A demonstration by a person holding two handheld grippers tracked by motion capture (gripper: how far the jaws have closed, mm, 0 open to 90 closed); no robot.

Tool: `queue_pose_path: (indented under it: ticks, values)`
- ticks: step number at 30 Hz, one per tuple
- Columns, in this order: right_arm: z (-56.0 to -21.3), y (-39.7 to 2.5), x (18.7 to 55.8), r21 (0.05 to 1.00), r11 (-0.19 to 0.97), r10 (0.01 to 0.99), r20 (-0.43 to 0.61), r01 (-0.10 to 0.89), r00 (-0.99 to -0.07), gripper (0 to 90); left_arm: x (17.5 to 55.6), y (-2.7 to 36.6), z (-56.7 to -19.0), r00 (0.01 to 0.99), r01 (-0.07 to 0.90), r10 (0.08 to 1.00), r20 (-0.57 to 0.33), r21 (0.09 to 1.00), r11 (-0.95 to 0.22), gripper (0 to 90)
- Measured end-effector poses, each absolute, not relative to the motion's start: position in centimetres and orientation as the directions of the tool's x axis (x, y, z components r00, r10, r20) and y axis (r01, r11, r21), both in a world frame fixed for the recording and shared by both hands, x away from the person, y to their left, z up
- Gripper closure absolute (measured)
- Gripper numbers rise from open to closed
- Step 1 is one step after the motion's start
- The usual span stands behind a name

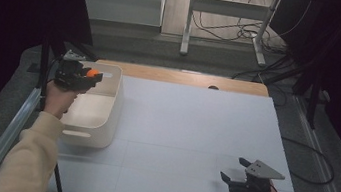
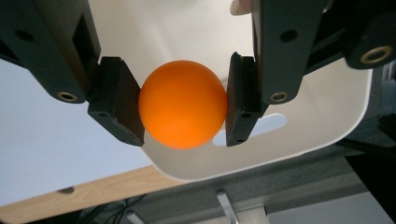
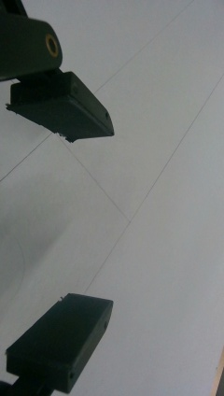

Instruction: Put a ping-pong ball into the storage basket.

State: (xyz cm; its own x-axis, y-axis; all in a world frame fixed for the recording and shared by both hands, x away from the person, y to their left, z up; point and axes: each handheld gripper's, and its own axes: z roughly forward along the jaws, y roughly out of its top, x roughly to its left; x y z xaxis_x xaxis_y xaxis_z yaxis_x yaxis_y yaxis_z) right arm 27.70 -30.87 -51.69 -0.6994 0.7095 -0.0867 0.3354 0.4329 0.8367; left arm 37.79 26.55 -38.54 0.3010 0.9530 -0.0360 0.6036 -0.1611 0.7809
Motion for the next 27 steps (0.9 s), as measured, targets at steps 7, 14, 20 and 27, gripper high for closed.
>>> queue_pose_path:
  ticks: [7, 14, 20, 27]
  values:
    - [-51.7, -30.9, 27.7, 0.837, 0.433, 0.709, -0.085, 0.336, -0.700, 14.8, 39.2, 25.8, -39.8, 0.295, 0.646, 0.955, -0.013, 0.739, -0.190, 49.9]
    - [-51.7, -30.9, 27.7, 0.832, 0.439, 0.708, -0.088, 0.338, -0.701, 14.8, 40.2, 25.2, -41.0, 0.307, 0.693, 0.952, 0.006, 0.684, -0.228, 49.9]
    - [-51.7, -30.9, 27.7, 0.832, 0.440, 0.705, -0.086, 0.338, -0.704, 14.8, 40.4, 25.2, -41.6, 0.302, 0.709, 0.953, 0.011, 0.666, -0.233, 49.9]
    - [-51.7, -30.9, 27.7, 0.832, 0.440, 0.705, -0.088, 0.338, -0.703, 14.8, 40.2, 25.3, -41.4, 0.300, 0.702, 0.954, 0.012, 0.675, -0.229, 49.7]
